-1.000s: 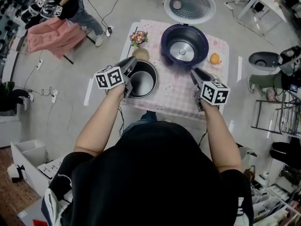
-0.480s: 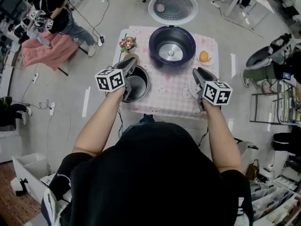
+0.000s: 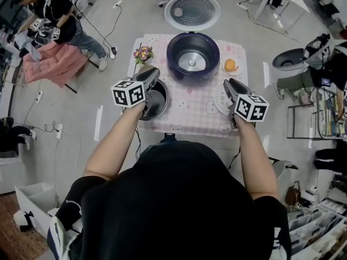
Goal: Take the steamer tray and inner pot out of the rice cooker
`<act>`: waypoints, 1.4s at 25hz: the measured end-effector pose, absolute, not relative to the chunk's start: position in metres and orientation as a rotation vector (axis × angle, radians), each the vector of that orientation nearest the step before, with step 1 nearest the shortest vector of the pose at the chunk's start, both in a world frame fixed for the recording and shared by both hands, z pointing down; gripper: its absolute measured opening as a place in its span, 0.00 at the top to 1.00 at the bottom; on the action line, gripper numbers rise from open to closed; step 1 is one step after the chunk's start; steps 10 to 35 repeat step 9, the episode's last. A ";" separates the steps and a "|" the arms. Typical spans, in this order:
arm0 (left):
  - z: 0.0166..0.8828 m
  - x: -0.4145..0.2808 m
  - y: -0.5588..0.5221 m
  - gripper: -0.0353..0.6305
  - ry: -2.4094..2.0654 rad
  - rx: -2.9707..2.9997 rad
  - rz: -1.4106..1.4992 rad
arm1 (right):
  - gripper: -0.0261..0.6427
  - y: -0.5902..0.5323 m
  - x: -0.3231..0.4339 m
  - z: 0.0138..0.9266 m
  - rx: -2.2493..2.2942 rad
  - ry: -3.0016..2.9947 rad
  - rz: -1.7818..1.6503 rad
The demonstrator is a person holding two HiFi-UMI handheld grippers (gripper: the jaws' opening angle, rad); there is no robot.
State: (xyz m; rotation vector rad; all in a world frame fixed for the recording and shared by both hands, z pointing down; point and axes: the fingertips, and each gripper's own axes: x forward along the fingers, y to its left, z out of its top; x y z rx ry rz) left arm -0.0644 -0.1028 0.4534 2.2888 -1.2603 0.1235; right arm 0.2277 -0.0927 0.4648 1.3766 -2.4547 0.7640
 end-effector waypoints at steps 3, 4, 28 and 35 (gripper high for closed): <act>0.459 -0.056 -0.101 0.86 -1.231 2.294 0.140 | 0.81 -0.090 0.234 0.467 1.392 -2.446 0.766; 0.462 -0.054 -0.101 0.86 -1.224 2.297 0.147 | 0.81 -0.089 0.236 0.470 1.398 -2.444 0.767; 0.472 -0.048 -0.101 0.86 -1.208 2.303 0.164 | 0.81 -0.090 0.242 0.478 1.418 -2.441 0.763; 0.472 -0.048 -0.101 0.86 -1.208 2.303 0.164 | 0.81 -0.090 0.242 0.478 1.418 -2.441 0.763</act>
